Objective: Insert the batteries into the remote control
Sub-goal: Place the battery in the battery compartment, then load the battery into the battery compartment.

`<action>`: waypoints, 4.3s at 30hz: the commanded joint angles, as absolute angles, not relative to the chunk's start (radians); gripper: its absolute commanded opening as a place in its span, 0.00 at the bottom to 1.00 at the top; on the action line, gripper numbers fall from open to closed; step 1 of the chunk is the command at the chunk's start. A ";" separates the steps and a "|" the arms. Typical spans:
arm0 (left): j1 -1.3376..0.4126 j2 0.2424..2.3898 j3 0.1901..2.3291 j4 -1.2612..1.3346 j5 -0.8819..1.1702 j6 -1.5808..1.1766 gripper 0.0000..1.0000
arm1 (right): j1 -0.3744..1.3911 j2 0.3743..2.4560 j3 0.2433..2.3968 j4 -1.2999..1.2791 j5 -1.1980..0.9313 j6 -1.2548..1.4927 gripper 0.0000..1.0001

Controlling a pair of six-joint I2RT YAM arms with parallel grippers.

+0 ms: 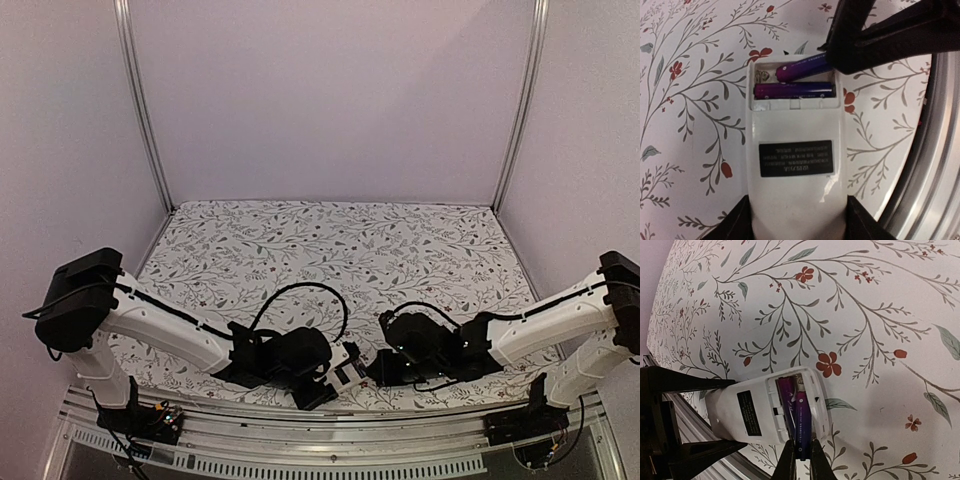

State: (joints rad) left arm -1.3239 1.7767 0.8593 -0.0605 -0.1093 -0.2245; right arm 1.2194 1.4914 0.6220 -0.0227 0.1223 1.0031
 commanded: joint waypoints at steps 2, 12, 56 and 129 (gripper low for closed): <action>-1.339 1.801 0.835 -0.139 -0.046 -0.205 0.53 | 1.233 1.490 0.662 -0.081 0.148 1.023 0.00; -1.338 1.791 0.836 -0.147 -0.037 -0.201 0.53 | 1.234 1.532 0.690 -0.078 0.172 1.048 0.00; -1.310 1.761 0.799 -0.130 0.023 -0.177 0.50 | 1.235 1.558 0.787 -0.182 0.265 0.979 0.21; -1.180 1.773 0.839 -0.149 0.078 0.136 0.53 | 1.089 1.510 0.436 0.369 -0.355 -0.302 0.17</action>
